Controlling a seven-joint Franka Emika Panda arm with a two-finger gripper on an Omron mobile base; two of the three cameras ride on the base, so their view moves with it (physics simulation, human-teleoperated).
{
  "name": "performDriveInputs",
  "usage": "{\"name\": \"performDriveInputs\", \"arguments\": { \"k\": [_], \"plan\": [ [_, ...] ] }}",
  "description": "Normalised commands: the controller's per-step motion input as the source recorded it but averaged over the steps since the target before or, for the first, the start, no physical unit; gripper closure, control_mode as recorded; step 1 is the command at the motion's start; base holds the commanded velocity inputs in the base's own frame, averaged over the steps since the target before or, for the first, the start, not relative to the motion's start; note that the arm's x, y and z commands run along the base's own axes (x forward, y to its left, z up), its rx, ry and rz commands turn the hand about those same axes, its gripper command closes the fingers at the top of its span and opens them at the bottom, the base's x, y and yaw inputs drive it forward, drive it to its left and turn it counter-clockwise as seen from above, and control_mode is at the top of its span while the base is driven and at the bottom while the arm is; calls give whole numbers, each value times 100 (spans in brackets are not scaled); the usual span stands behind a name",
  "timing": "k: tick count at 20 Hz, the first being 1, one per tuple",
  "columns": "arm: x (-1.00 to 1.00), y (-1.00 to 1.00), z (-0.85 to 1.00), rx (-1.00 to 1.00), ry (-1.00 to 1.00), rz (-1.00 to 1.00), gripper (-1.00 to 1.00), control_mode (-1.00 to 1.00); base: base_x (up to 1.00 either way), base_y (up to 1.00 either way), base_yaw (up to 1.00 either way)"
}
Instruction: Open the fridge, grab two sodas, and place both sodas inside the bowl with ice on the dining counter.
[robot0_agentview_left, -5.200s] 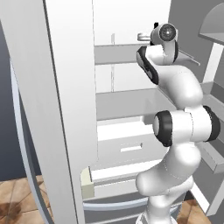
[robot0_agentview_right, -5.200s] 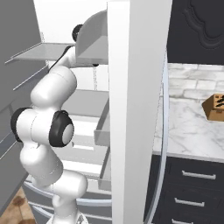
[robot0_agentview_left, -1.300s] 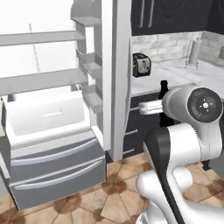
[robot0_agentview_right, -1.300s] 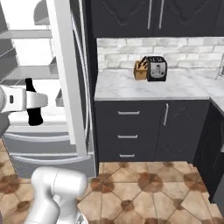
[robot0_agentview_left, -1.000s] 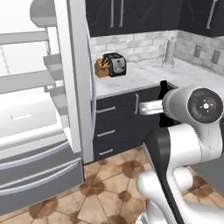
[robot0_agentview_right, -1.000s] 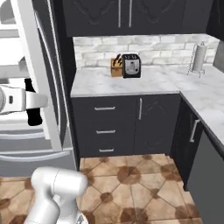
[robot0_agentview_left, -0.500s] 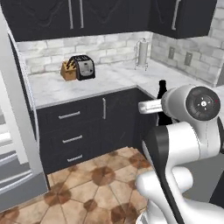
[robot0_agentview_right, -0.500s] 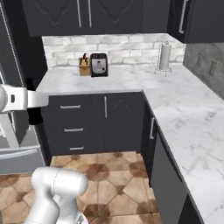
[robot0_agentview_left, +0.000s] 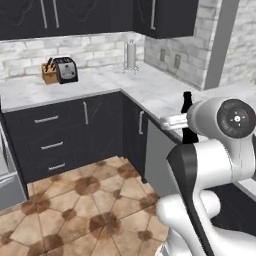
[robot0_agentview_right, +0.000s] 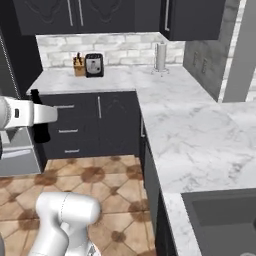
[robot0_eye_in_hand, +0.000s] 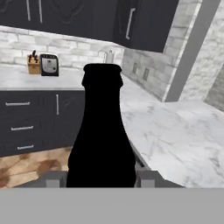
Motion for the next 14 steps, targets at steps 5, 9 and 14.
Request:
{"name": "performDriveInputs", "arguments": {
  "k": [5, 9, 14],
  "plan": [
    [0, 0, 0, 0, 0, 0, 100, 100, -91, -6, 1],
    [0, 0, 0, 0, 0, 0, 100, 100, -92, 0, 4],
    [0, 0, 0, 0, 0, 0, 100, 100, -98, 0, 5]
  ]
}}
